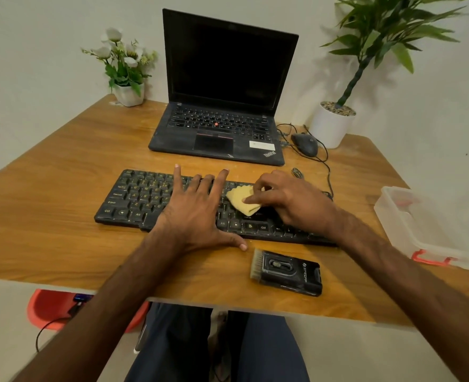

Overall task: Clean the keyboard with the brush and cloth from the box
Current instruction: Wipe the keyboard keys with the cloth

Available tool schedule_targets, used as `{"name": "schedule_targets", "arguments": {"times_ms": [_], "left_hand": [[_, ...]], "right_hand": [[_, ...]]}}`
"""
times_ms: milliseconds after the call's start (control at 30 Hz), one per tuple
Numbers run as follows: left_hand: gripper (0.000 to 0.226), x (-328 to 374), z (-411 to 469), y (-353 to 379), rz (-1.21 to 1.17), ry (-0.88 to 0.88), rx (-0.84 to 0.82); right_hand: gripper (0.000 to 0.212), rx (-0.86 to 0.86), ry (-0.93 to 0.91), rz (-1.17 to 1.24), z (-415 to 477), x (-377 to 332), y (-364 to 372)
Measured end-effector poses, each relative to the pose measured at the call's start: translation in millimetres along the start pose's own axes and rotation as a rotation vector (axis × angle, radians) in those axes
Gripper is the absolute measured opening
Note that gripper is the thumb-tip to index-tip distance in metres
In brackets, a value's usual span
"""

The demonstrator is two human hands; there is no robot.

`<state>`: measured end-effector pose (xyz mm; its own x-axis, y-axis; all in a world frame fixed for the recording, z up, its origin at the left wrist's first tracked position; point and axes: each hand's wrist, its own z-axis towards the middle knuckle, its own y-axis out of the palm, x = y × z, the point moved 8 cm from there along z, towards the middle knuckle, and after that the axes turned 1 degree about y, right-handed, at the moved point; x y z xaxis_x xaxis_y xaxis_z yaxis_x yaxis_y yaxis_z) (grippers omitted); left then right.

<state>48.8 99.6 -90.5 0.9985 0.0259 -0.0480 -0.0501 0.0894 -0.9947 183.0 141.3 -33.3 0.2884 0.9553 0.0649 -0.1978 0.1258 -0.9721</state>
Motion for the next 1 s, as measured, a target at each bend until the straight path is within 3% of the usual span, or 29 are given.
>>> {"name": "schedule_targets", "arguments": {"times_ms": [100,300,400,567,767,867,933,1000], "left_hand": [[0.148,0,0,0,-0.012,0.016,0.013],[0.146,-1,-2,-2,0.005,0.012,0.004],[0.145,-1,-2,-2,0.001,0.006,0.022],[0.139,1,-12,-7,0.005,0.007,0.08],[0.141,-1,-12,-6,-0.009,-0.013,0.084],[0.136,0,-12,-5,-0.01,-0.002,0.08],[0.133,0,-12,-5,-0.025,-0.003,0.072],[0.131,0,-13,-4,-0.036,-0.004,0.071]], "right_hand": [[0.034,-0.041,-0.123,0.125,0,-40,15],[0.04,-0.16,-0.234,-0.07,-4,-36,-2],[0.041,-0.21,-0.196,-0.137,8,-35,-5],[0.034,0.052,-0.076,-0.076,18,-36,-11],[0.039,-0.129,0.013,0.251,-11,-19,7],[0.038,-0.242,0.087,0.235,-7,1,-4],[0.032,-0.155,0.162,0.154,4,14,-19],[0.029,0.06,0.201,0.162,9,14,-34]]}}
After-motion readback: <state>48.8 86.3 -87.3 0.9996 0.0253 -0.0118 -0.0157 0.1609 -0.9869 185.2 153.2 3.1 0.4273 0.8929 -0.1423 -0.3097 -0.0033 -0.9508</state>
